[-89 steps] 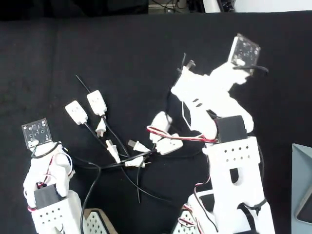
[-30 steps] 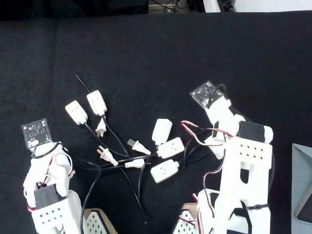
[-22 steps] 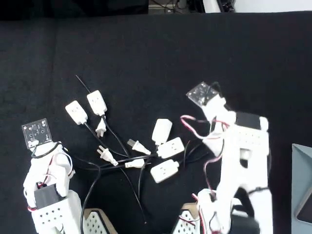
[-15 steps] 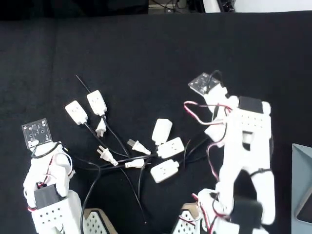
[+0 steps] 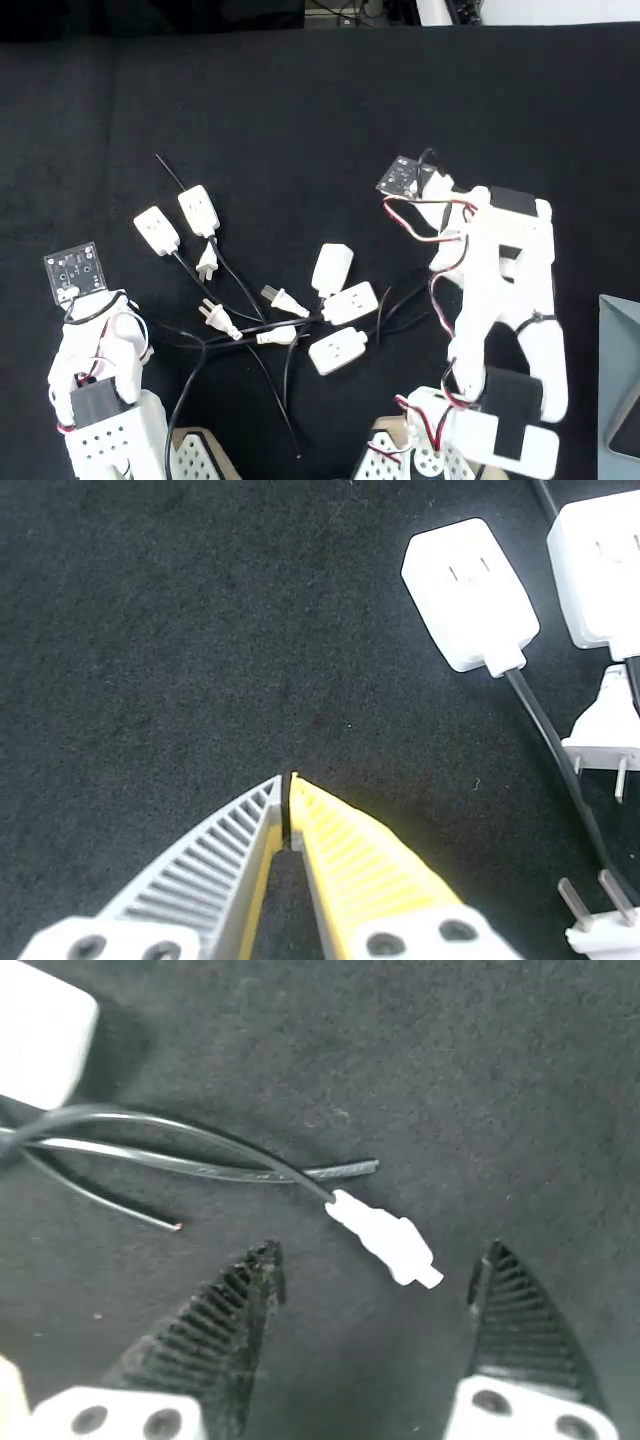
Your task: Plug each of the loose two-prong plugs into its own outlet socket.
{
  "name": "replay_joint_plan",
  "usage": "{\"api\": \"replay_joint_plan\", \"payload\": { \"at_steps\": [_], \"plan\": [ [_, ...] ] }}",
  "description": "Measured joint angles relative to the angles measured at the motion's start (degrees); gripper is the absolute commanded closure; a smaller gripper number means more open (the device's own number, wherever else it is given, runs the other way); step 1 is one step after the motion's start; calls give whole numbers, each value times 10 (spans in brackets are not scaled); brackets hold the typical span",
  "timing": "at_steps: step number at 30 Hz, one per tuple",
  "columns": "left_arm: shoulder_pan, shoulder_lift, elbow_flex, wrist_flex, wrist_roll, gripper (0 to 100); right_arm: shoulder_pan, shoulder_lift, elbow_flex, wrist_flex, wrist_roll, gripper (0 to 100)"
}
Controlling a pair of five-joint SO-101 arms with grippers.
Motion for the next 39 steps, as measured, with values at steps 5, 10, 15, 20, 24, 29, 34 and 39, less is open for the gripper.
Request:
{"api": "replay_joint_plan", "payload": {
  "at_steps": [5, 10, 15, 20, 24, 29, 34, 39],
  "plan": [
    [0, 0, 0, 0, 0, 970, 23, 28, 0, -32, 50, 709],
    [0, 0, 0, -1, 0, 970, 43, 69, 0, -42, 67, 710],
    [0, 0, 0, -4, 0, 970, 53, 129, -19, -56, 69, 769],
    [0, 0, 0, -4, 0, 970, 55, 178, -48, -63, 69, 835],
    [0, 0, 0, -4, 0, 970, 56, 185, -59, -66, 69, 887],
    [0, 0, 0, -4, 0, 970, 56, 185, -59, -64, 69, 987],
    [0, 0, 0, -4, 0, 970, 62, 186, -59, -63, 35, 987],
    [0, 0, 0, -4, 0, 970, 62, 186, -59, -63, 17, 962]
  ]
}}
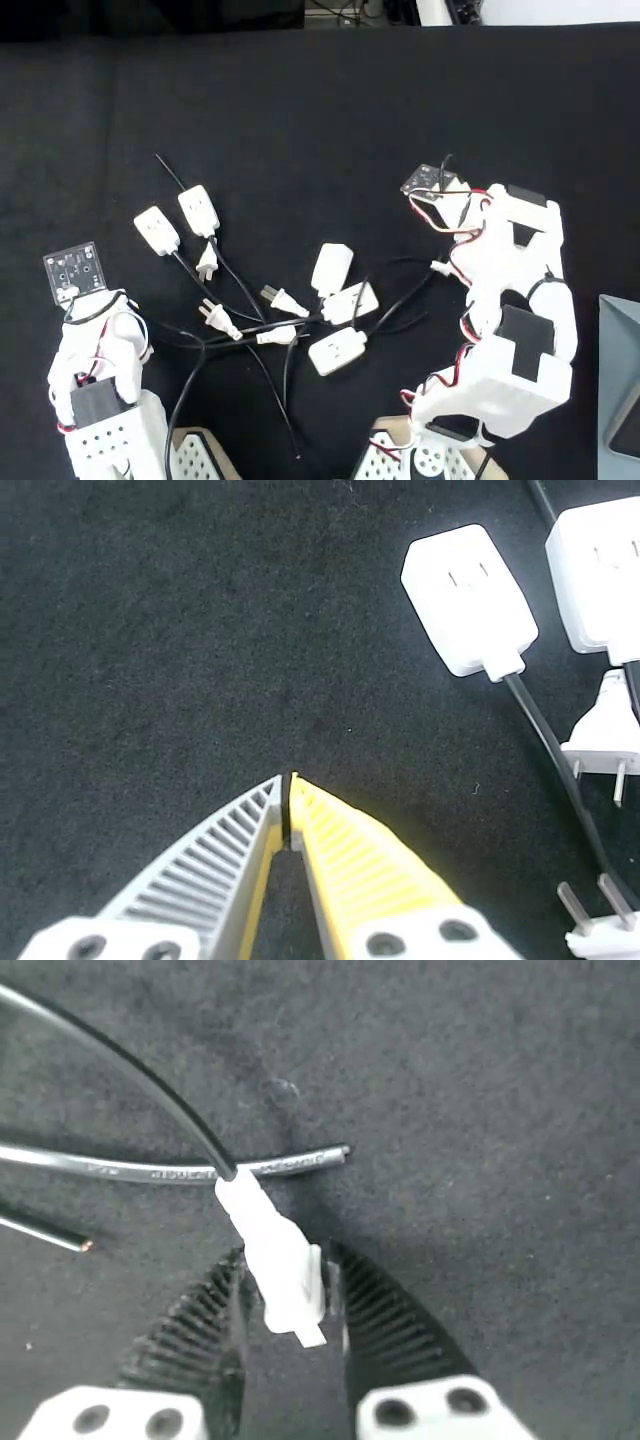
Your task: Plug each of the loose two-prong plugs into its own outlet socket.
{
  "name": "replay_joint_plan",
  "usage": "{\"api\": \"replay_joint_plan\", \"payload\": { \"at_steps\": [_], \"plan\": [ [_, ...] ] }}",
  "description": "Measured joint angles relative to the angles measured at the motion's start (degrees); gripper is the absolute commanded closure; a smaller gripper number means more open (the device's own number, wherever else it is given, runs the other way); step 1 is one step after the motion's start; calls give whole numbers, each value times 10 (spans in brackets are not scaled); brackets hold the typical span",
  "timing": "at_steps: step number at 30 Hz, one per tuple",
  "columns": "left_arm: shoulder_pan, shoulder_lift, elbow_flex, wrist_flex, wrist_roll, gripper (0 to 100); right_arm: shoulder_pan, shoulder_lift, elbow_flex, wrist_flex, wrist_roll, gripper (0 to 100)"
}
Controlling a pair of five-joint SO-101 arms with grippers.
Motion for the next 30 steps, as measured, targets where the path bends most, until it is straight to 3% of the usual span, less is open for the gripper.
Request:
{"api": "replay_joint_plan", "payload": {
  "at_steps": [5, 12, 30],
  "plan": [
    [0, 0, 0, 0, 0, 970, 0, 0, -2, 18, -4, 818],
    [0, 0, 0, 0, 0, 970, -1, 3, -37, 70, -4, 815],
    [0, 0, 0, 0, 0, 970, -24, 7, -39, 71, -4, 818]
  ]
}}
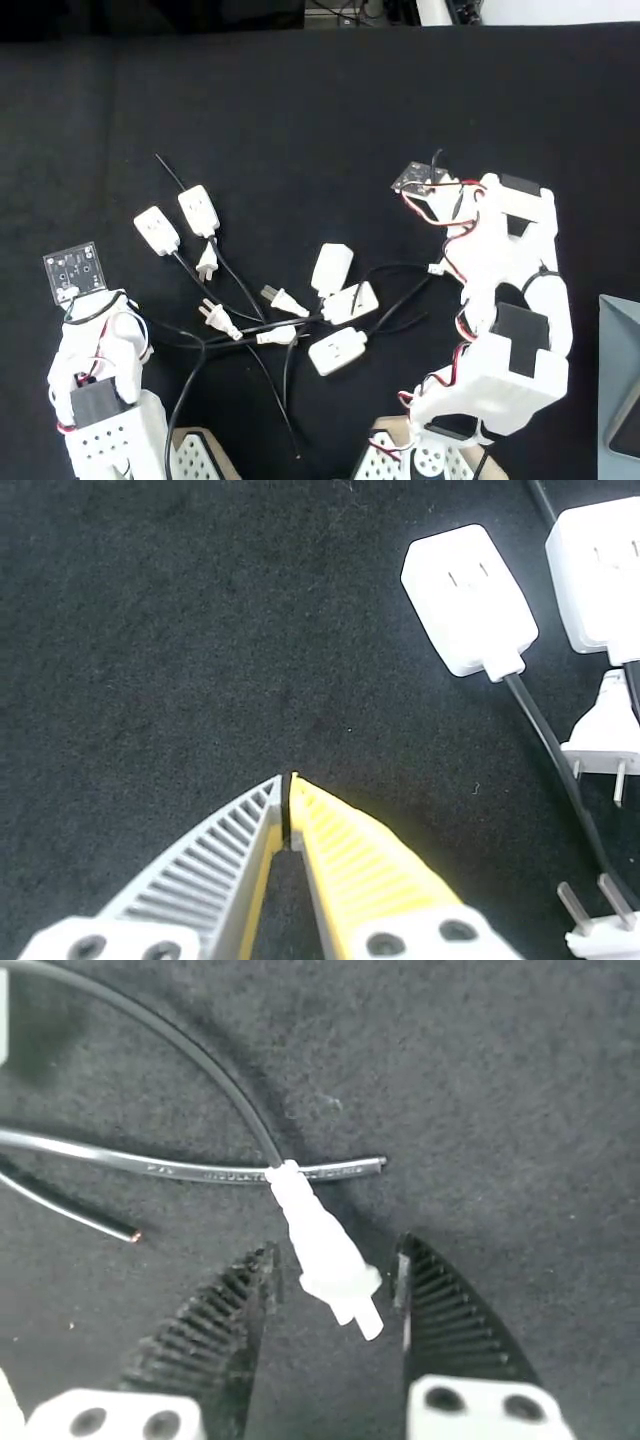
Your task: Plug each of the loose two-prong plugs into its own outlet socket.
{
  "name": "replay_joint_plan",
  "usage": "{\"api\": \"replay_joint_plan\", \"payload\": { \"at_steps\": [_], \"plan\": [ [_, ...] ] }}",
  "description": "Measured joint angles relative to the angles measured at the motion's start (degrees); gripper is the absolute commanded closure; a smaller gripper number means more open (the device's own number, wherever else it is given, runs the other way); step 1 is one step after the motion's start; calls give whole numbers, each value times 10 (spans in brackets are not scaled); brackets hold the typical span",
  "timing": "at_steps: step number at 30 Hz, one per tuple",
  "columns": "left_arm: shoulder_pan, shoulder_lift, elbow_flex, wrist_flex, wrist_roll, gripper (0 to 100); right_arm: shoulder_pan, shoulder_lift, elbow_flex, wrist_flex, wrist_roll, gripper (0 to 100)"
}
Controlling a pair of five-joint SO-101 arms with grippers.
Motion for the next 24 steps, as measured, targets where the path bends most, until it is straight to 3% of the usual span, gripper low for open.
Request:
{"api": "replay_joint_plan", "payload": {
  "at_steps": [13, 19, 24],
  "plan": [
    [0, 0, 0, 0, 0, 970, -29, 12, 0, 0, 0, 819],
    [0, 0, 0, 0, 0, 970, -31, 24, 0, -2, -16, 933],
    [0, 0, 0, 0, 0, 970, -30, 30, -1, -3, -18, 938]
  ]
}}
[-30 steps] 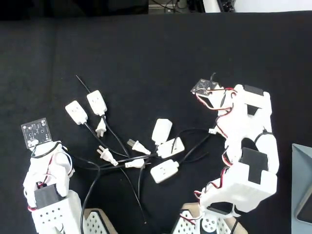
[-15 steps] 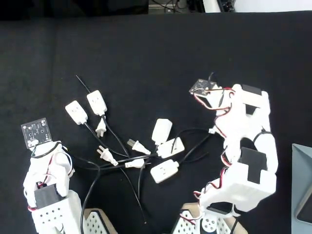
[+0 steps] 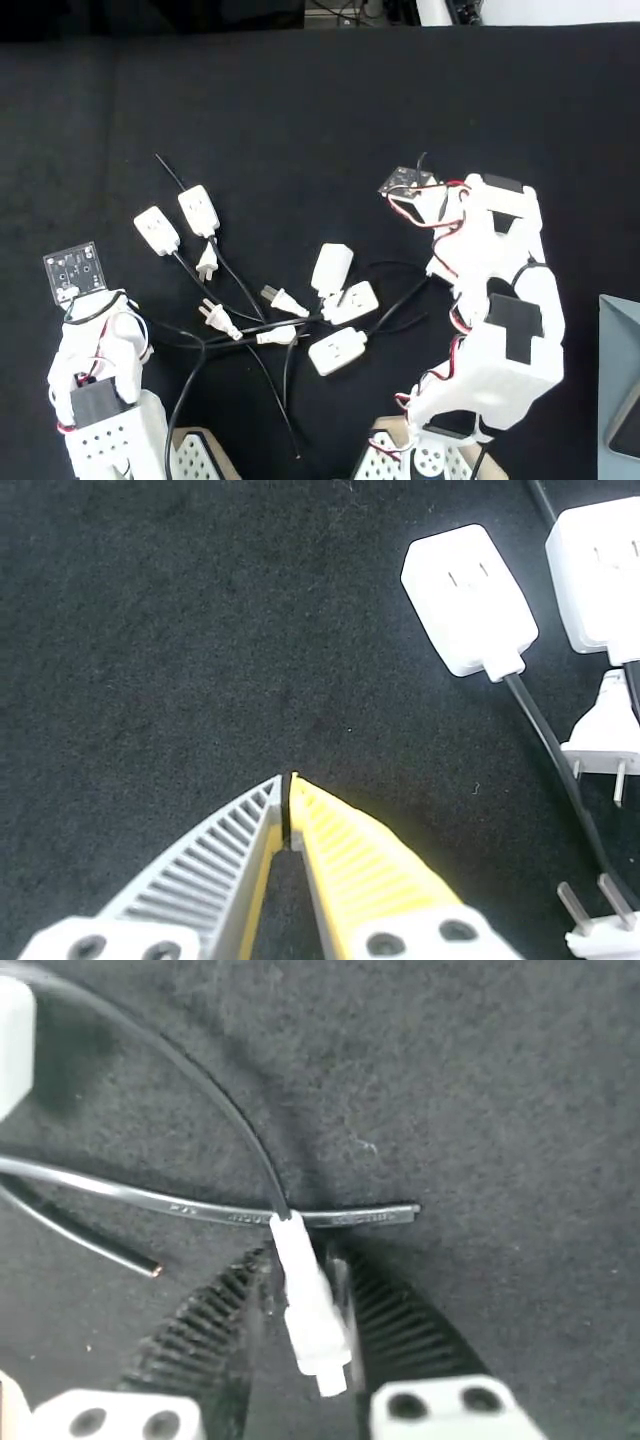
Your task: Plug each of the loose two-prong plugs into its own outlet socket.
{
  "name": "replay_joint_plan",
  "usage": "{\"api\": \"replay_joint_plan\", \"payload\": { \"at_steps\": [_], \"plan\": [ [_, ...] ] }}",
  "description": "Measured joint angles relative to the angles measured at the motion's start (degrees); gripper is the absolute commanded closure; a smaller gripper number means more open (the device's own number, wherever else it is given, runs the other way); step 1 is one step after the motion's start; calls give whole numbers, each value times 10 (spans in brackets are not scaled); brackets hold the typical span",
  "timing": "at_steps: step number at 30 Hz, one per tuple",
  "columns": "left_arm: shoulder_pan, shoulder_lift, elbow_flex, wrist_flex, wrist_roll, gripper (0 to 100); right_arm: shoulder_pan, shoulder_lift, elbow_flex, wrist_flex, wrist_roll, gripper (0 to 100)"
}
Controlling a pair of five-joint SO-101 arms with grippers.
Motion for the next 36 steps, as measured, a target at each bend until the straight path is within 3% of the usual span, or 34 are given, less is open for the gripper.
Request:
{"api": "replay_joint_plan", "payload": {
  "at_steps": [4, 9, 15, 36],
  "plan": [
    [0, 0, 0, 0, 0, 970, 0, 0, 0, 8, -4, 931],
    [0, 0, 0, 0, 0, 970, 10, 1, -43, 71, -18, 842],
    [0, 0, 0, 0, 0, 970, 12, 1, -88, 137, -30, 863],
    [0, 0, 0, 0, 0, 970, 61, 90, -141, 157, -31, 864]
  ]
}}
